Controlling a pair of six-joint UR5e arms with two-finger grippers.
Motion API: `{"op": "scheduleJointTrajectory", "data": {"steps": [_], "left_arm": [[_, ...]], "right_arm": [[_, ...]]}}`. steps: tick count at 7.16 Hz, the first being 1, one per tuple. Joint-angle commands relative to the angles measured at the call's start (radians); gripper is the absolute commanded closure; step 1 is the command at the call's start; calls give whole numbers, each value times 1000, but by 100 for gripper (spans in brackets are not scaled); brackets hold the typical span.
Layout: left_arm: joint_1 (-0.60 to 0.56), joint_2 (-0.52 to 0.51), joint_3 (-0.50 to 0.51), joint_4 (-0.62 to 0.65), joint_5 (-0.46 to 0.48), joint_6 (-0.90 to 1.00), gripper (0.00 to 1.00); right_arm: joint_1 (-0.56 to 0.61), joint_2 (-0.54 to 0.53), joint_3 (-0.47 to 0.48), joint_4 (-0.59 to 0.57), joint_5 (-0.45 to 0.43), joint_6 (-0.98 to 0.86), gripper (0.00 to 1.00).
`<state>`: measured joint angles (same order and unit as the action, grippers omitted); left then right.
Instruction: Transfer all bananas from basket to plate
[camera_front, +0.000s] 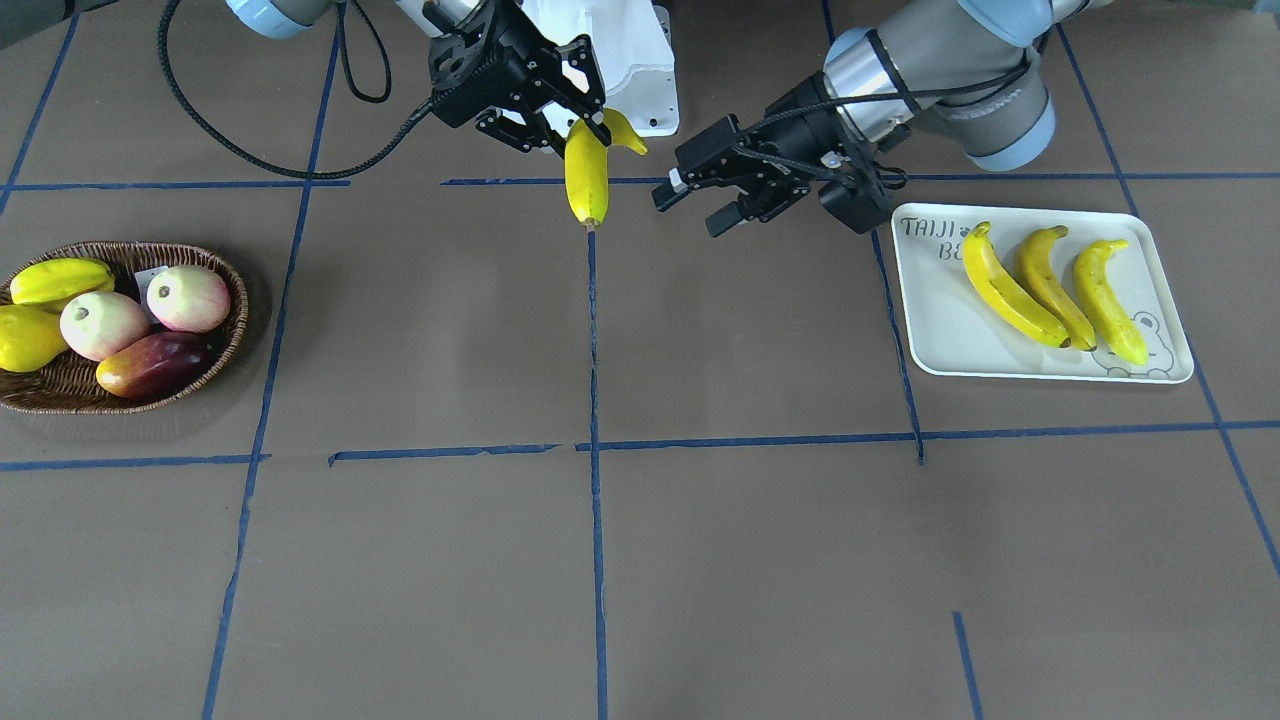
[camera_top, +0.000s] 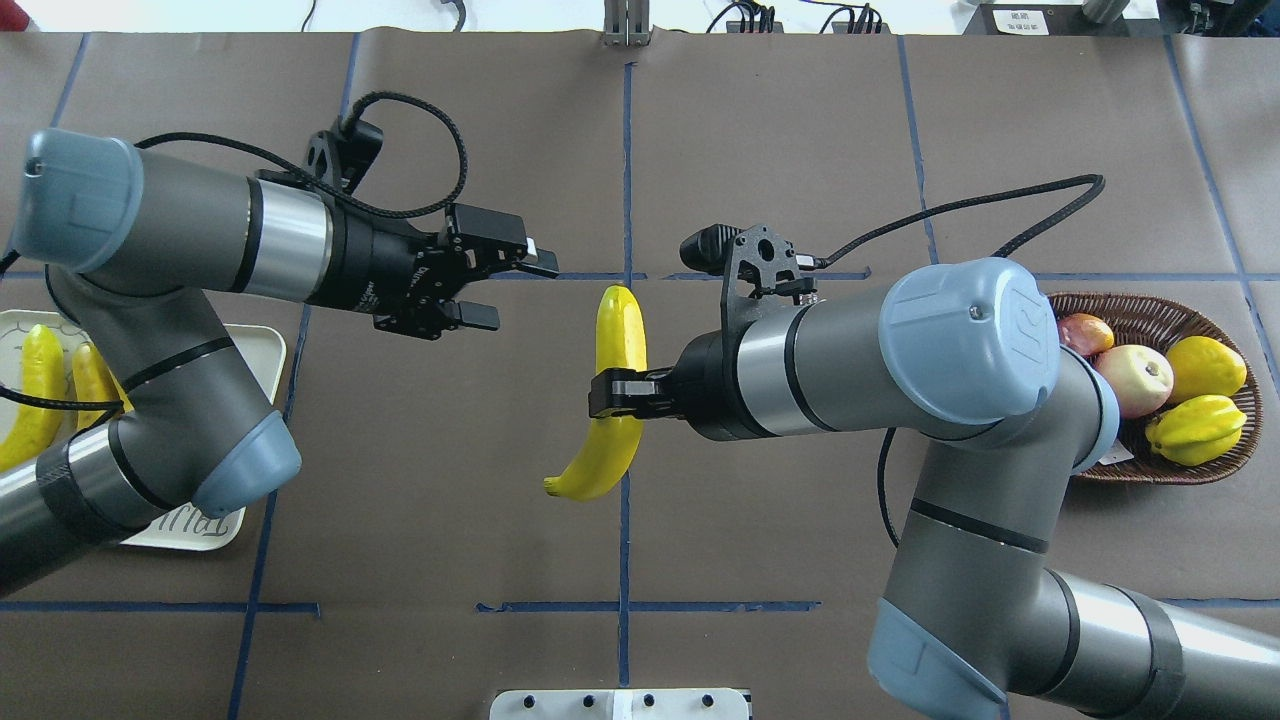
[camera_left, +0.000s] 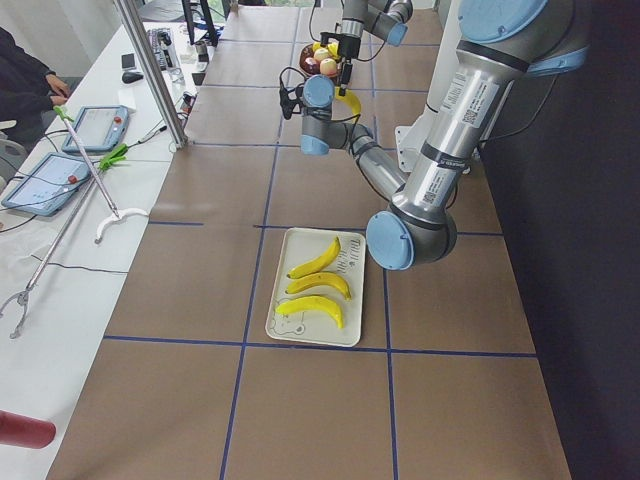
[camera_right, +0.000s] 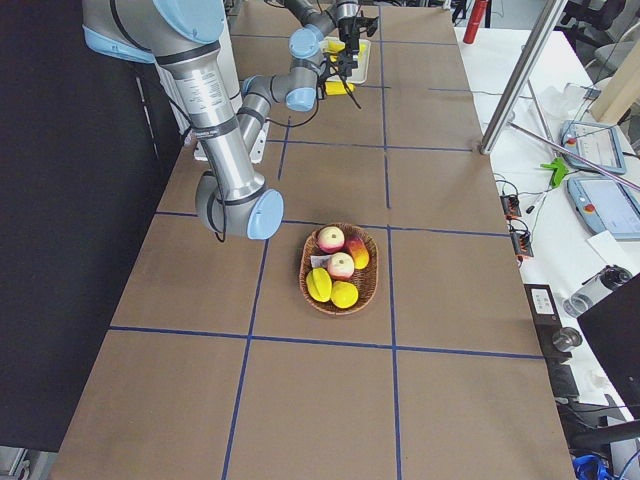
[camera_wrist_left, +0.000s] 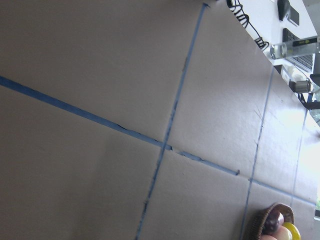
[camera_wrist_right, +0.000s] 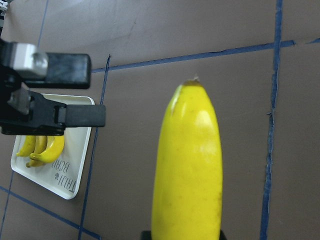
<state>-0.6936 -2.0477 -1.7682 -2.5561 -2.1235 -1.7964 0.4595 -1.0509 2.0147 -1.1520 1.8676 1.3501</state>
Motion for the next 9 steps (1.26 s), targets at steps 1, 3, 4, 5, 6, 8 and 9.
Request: {"op": "scheduleJointTrajectory", "data": {"steps": [1,3,4,5,6,8,9], "left_arm": [[38,-39,10,5,5,-1,1],[80,-60,19,8,25,-1,1],[104,-62,21,8,55,-1,1],[121,-66,21,8,79,-1,5],[121,-66,21,10,79,-3,38],[124,-66,19,10,79,-3,100],[121,-65,12,20,79,-3,100]], "right_arm": [[-4,3,-2,0,-1,-6,99],[-7,3,-4,2,-1,-5,100],[-5,3,-4,3,-1,-5,99],[-5,3,-4,3,-1,-6,99],[-7,3,-5,3,-1,-6,99],[-7,2,-5,2,1,-6,98],[-9,2,-4,2,1,3,79]]}}
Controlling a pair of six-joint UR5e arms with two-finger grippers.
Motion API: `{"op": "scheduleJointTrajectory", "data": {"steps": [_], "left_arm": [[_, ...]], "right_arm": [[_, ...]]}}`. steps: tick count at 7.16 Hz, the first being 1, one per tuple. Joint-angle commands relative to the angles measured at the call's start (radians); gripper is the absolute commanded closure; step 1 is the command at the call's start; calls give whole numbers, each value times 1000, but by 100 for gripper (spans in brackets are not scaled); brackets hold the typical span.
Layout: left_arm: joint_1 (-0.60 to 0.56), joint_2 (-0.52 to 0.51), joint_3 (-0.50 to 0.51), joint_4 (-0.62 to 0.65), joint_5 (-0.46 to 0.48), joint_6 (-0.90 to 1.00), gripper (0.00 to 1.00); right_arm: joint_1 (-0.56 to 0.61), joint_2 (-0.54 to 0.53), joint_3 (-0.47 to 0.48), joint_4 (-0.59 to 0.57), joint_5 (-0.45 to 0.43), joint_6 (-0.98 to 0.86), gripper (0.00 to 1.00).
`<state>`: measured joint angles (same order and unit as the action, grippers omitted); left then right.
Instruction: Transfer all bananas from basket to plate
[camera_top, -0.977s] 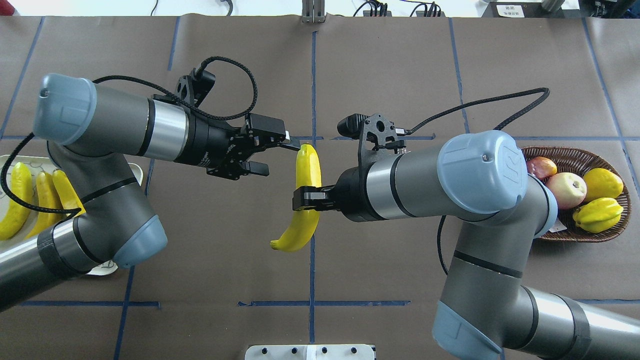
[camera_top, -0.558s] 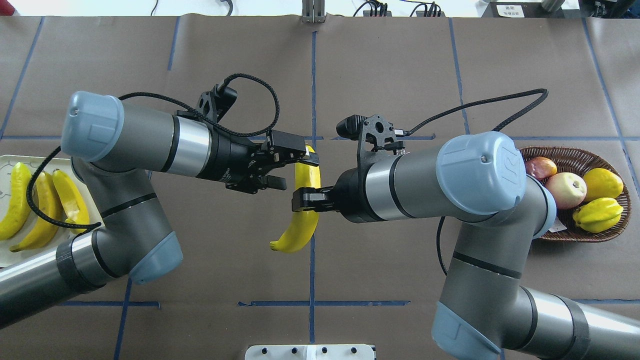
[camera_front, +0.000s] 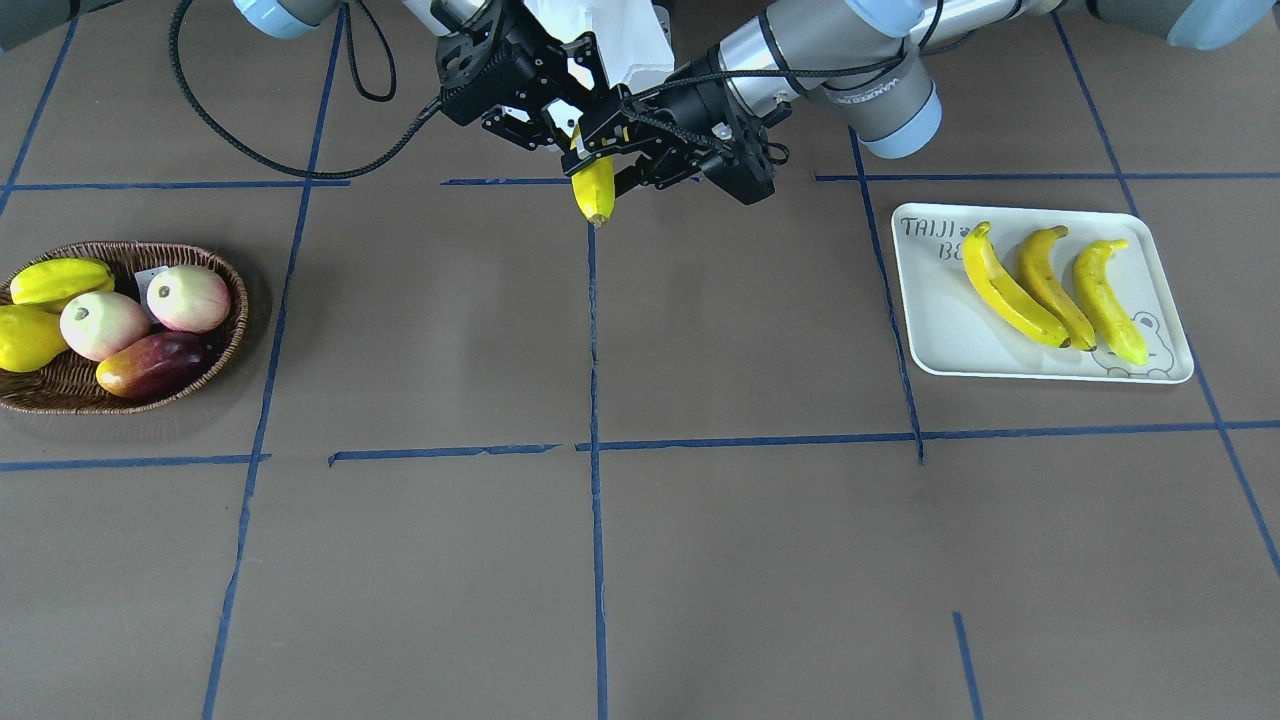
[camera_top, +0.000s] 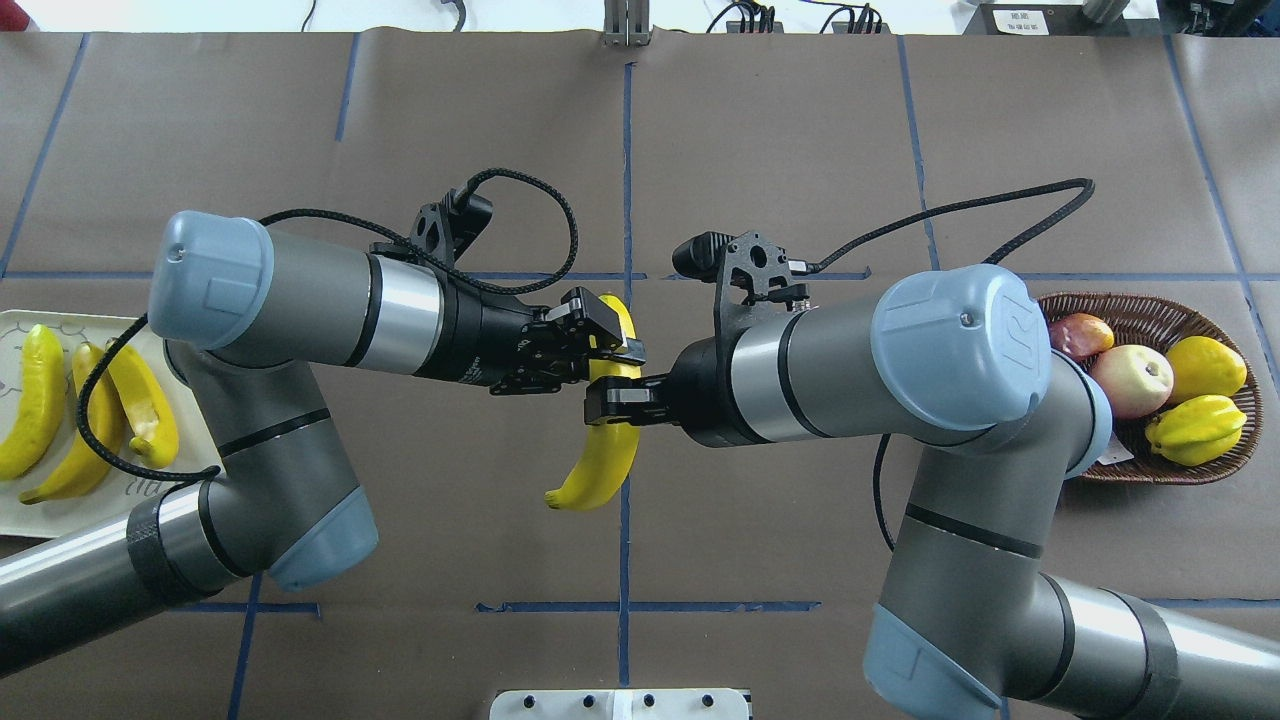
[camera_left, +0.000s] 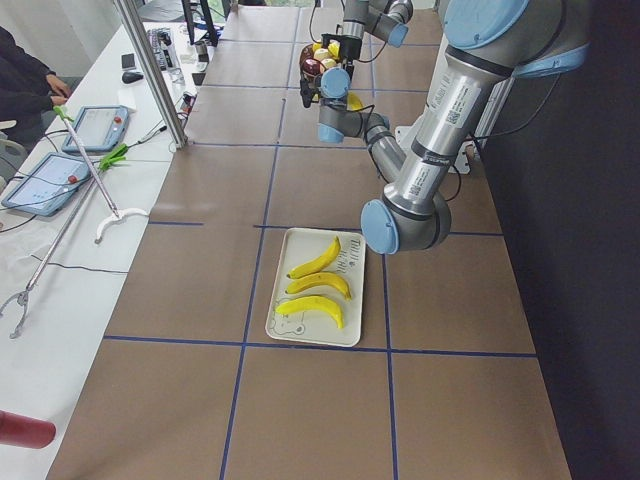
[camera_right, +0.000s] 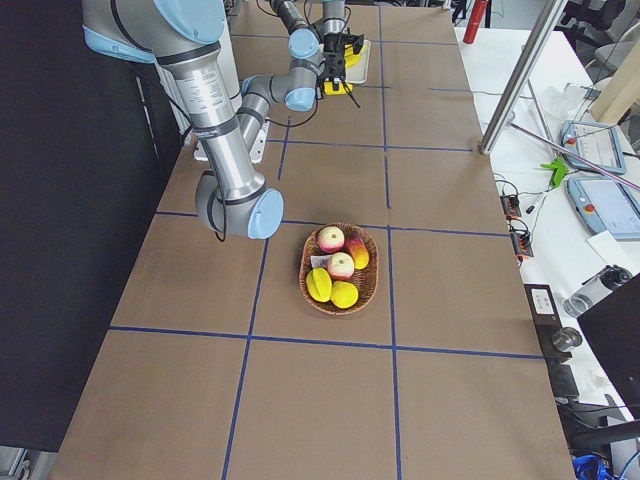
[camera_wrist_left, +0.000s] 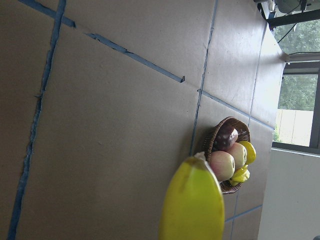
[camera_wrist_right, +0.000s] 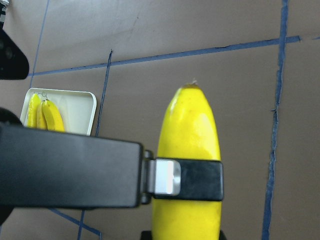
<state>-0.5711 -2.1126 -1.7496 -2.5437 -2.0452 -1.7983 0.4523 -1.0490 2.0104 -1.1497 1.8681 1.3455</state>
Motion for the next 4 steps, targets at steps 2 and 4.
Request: {"op": "scheduleJointTrajectory", "data": {"steps": [2,4], "left_arm": [[-19,3,-15,8,-1,-1,100],[-32,9,-10,11,-1,-1,100]], "right_arm": [[-3,-2,7,-4,-12,12,0],[-1,-2,13,-4,-10,11,0]]}}
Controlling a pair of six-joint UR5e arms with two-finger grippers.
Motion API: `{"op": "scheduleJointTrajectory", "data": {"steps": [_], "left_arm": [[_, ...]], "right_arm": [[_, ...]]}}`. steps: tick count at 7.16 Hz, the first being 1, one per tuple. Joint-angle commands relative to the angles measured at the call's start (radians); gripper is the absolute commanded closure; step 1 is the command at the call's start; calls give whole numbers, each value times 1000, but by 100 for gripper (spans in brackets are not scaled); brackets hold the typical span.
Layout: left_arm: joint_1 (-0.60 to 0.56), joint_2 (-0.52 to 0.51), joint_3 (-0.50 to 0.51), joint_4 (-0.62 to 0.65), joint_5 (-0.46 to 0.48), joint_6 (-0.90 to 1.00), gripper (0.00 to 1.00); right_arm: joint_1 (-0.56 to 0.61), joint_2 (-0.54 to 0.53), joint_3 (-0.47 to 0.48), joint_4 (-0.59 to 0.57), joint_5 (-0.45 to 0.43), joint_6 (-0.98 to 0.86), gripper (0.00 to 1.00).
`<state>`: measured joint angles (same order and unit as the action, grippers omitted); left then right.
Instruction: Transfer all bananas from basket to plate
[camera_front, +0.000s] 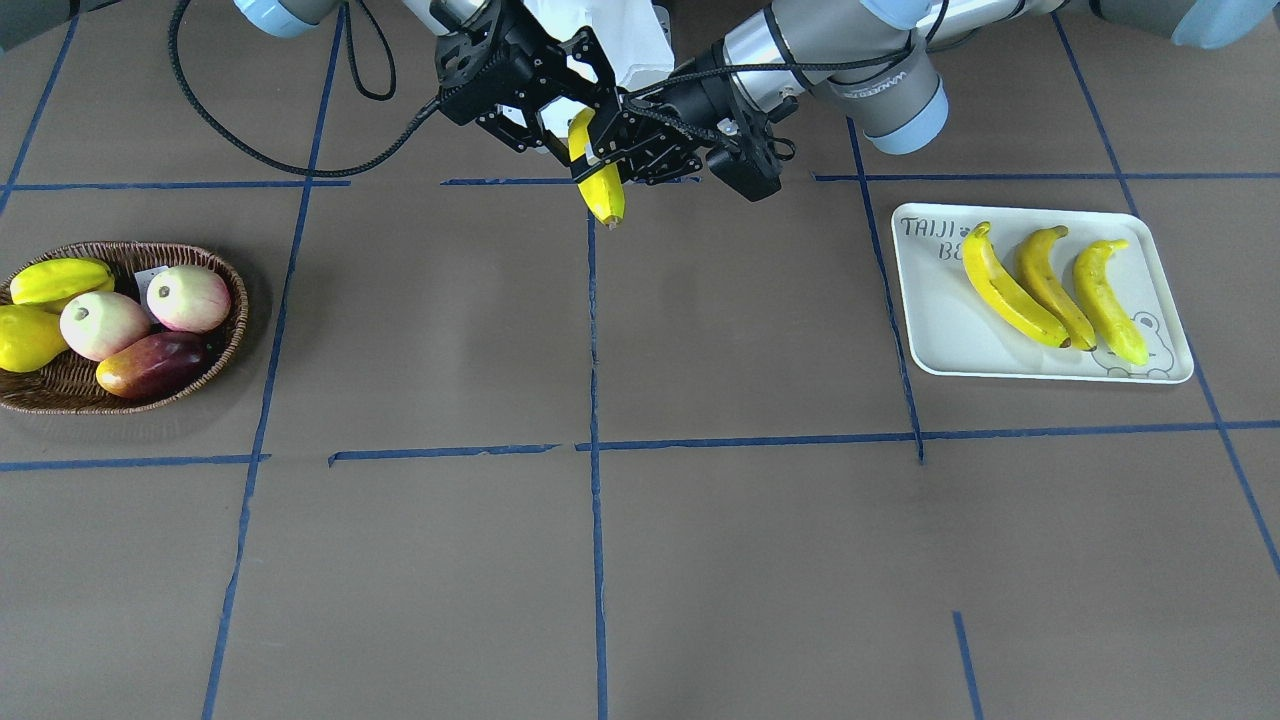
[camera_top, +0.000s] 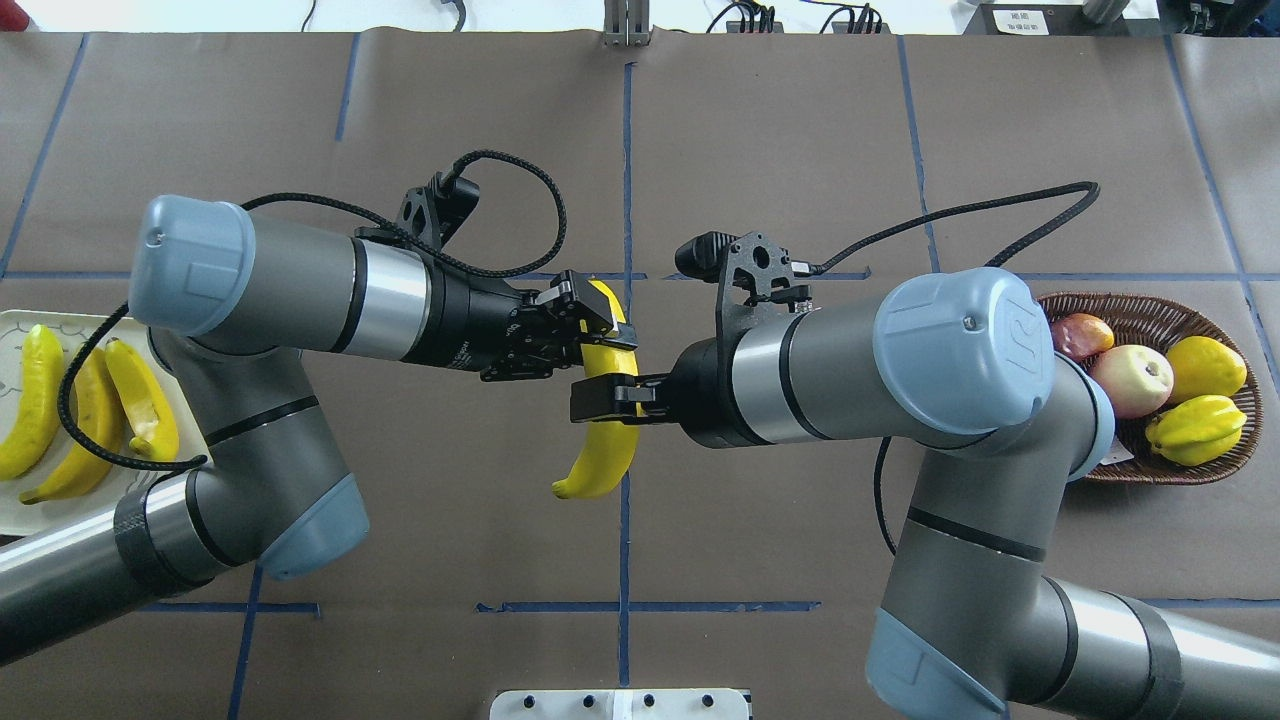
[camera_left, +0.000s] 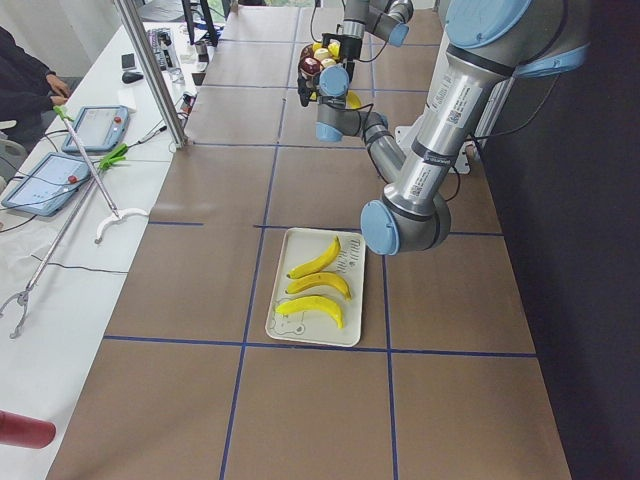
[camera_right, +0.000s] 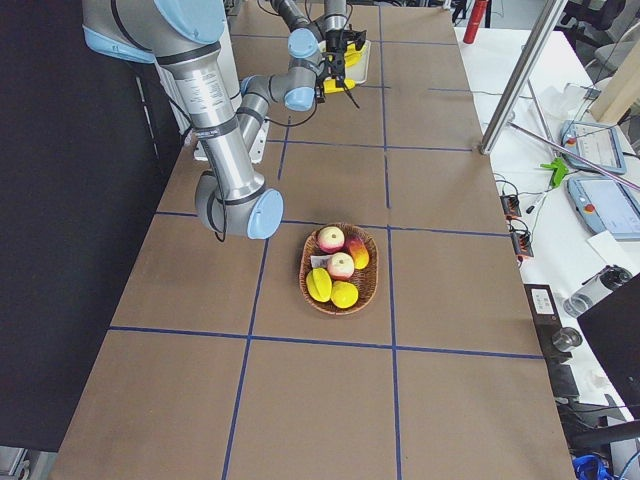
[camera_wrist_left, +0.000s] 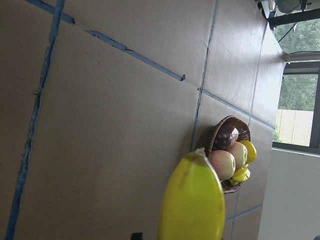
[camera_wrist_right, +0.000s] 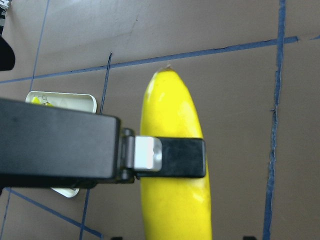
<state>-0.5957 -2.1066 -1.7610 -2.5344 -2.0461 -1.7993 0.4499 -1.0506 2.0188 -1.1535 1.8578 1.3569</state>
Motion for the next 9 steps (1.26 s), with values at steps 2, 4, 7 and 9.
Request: {"op": "scheduleJointTrajectory", "data": {"steps": [2,4,7,9], "left_arm": [[-51,2,2,122,-3,6,100],[-152,39,-12,262,-111,17,100],[-321,357,-131,307,-264,391,100],[-436,565,-152,315,-299,698,100]], "right_arm": [[18,-22,82,-9,20,-1,0],[83,-153,191,-9,87,-1,0],[342,-297,189,-9,283,-31,0],[413,-388,186,-11,294,-132,0]]}}
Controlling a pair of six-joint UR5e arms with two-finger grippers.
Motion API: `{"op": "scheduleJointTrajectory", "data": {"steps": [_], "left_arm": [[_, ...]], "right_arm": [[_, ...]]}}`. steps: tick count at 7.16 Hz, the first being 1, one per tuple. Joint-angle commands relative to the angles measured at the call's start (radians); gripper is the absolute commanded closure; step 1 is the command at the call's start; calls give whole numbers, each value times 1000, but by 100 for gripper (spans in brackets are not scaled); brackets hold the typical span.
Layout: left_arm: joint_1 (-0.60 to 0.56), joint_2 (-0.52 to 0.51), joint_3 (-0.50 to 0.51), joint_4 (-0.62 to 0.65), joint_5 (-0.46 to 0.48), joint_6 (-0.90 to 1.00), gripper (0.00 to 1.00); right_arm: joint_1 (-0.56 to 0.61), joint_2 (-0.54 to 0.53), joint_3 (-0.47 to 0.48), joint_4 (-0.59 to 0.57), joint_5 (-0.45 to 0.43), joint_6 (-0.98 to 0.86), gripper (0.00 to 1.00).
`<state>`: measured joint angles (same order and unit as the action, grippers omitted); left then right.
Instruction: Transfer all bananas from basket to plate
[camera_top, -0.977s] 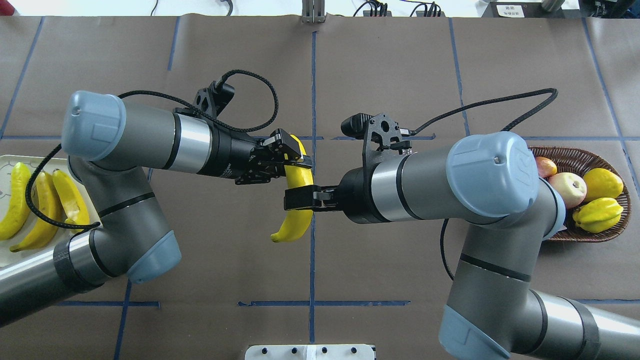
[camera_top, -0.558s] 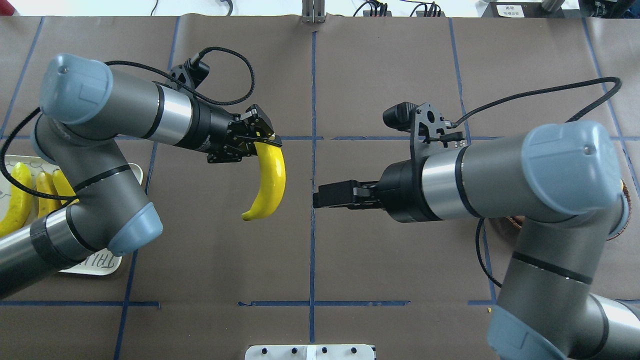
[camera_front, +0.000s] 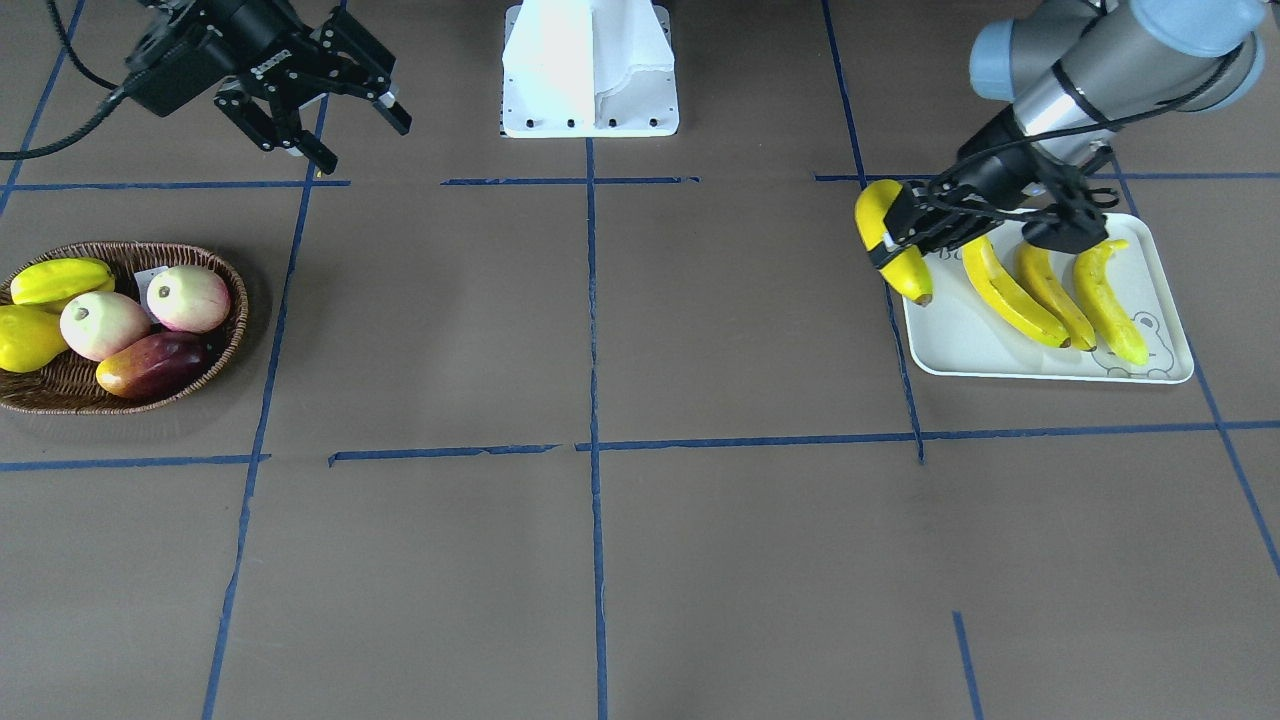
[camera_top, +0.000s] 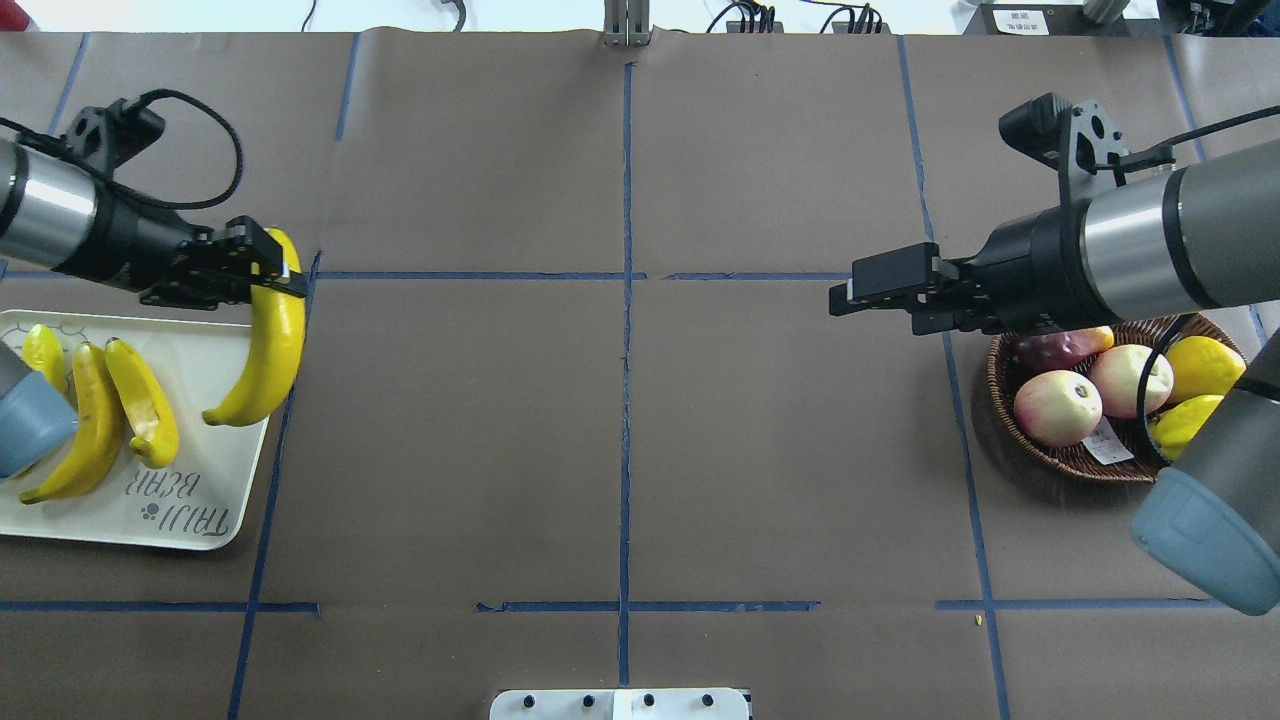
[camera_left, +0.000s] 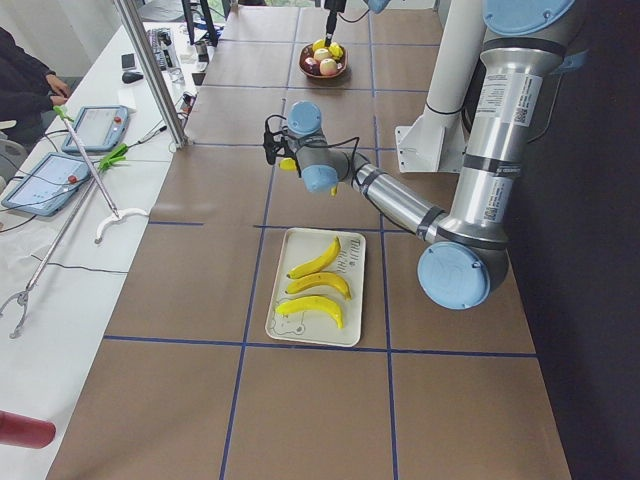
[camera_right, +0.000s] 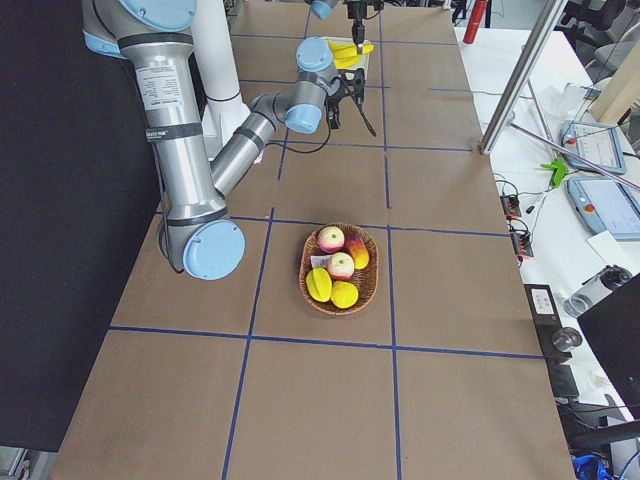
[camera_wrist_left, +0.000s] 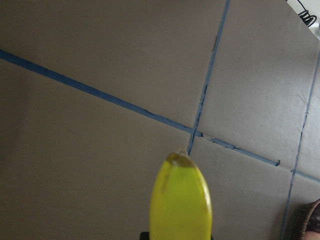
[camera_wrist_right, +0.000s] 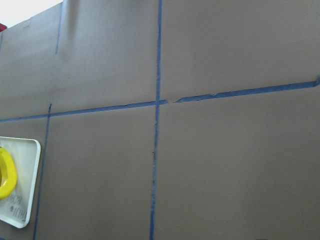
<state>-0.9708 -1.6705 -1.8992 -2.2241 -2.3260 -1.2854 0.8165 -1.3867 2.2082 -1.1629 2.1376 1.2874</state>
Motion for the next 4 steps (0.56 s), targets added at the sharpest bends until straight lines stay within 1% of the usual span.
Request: {"op": "scheduleJointTrajectory", "data": {"steps": [1,2,3,4], "left_arm": [[-74,217,-6,6,-16,309,100],[-72,253,12,4,-6,346,100],[-68,255,46,0,-9,354,100],[-66,249,60,1,-7,354,100]], "right_arm": [[85,-81,-34,-1,21,-130,0],[125,-101,-53,-3,53,-181,0],[148,-101,-70,-20,83,-224,0],[156,-100,-68,-49,85,-227,0]]}}
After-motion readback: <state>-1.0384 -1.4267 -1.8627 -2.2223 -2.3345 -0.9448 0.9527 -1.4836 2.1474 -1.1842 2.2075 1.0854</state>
